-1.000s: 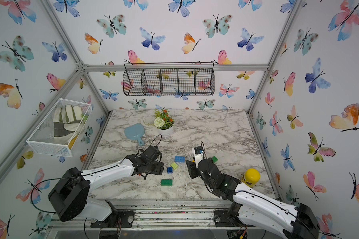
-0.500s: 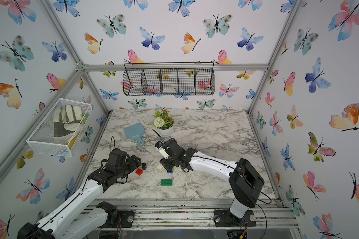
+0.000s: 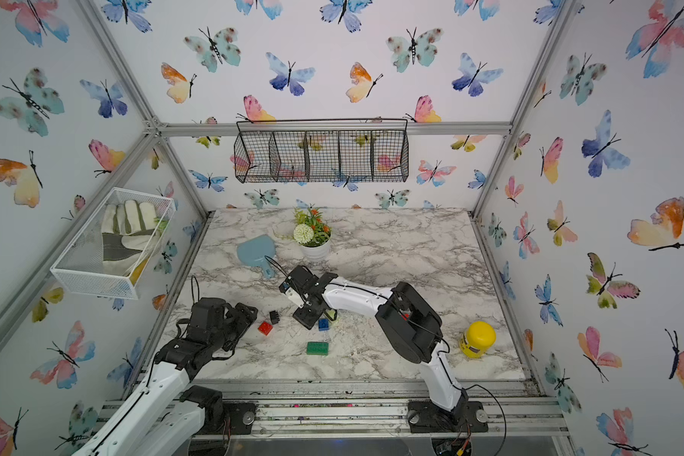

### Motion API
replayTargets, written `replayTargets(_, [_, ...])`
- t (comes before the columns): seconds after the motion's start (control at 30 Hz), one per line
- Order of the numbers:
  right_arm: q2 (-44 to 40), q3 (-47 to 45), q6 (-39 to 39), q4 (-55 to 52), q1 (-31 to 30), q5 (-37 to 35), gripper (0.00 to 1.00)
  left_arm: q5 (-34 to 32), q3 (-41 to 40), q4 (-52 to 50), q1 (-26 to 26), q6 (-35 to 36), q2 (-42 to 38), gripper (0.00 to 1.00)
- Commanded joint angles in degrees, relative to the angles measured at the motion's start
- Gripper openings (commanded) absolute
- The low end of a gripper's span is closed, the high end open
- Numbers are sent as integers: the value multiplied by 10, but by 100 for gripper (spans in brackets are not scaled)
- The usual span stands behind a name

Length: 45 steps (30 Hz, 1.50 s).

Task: Assemble the number 1 with lego
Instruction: Pick up the lego brick from the center of the board, then assemble the lego brick with the lego brick.

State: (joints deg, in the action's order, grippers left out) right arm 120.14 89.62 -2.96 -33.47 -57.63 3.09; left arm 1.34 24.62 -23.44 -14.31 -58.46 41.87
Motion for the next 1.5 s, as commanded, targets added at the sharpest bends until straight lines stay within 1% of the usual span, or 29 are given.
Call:
replayTargets(0.0, [17,22,-15,-27,-11,5,59,8,-2,-6,4,-9,-9,80])
replayTargets(0.1, [35,39,-21,-31,-15,-6,58,7,-3,-7,4,-10,-13,80])
replayTargets(0.2, [48,50,-21,-34,-16,-11,54,5,-5,-7,4,-14,-17,80])
replayTargets(0.57, [58,49,-22,-33,-17,-21,43,5,-5,-7,4,-14,-18,80])
replayTargets(0.73, [63,54,-26,-34,-17,-17,35,3,-4,-10,4,-13,-20,80])
replayTargets(0.9, [58,59,-32,-42,-17,-14,24,2,-1,-14,4,-13,-25,80])
replayTargets(1.0, [23,45,-49,-35,-17,-12,19,1,-1,-17,5,-12,-28,80])
replayTargets(1.1, [-53,2,-83,-15,-17,-10,17,1,-4,-17,5,-12,-34,80])
replayTargets(1.17, [-115,-57,-123,5,-17,-2,16,2,-8,-15,6,-12,-40,80])
replayTargets(1.27, [-184,-137,-200,6,-17,36,16,4,-23,-3,7,-16,-53,80])
replayTargets(1.37, [-234,-194,-262,-18,-17,55,14,8,-41,12,9,-24,-65,80])
replayTargets(1.47, [-262,-226,-285,-15,-18,67,14,11,-49,17,9,-28,-69,80])
